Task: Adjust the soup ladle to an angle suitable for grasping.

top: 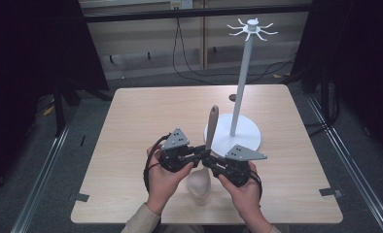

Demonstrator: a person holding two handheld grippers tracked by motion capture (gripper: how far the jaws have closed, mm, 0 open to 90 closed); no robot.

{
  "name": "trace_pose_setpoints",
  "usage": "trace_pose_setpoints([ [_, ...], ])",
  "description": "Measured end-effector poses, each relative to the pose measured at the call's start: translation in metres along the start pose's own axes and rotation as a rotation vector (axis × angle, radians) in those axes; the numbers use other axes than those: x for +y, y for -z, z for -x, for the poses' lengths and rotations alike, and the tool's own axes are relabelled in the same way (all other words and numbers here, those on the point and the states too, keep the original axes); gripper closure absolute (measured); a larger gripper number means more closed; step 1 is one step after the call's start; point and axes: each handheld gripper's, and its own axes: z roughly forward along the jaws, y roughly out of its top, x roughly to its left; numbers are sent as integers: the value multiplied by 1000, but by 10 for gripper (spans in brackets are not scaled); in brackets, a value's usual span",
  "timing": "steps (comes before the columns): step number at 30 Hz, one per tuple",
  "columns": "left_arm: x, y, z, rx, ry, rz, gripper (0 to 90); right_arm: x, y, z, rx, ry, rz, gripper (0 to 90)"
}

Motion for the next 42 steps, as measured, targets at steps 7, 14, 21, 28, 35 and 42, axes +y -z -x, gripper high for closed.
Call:
trace_pose_setpoints([
  [7, 1, 4, -6, 1, 10, 14, 677, 0, 0, 6, -3, 2, -20, 804],
  [14, -2, 9, -15, 44, 54, 16, 483, 6, 4, 14, -3, 10, -25, 804],
  [21, -7, 12, -24, 87, 70, 18, 304, 18, 12, 23, 21, 27, -23, 804],
  [28, -13, 12, -33, 123, 73, 21, 178, 30, 17, 28, 31, 43, -38, 803],
  [35, -20, 11, -40, 176, 61, -12, 117, 41, 22, 32, 48, 54, -43, 803],
  [42, -28, 7, -46, 203, 56, -46, 87, 51, 27, 37, 49, 70, -49, 803],
])
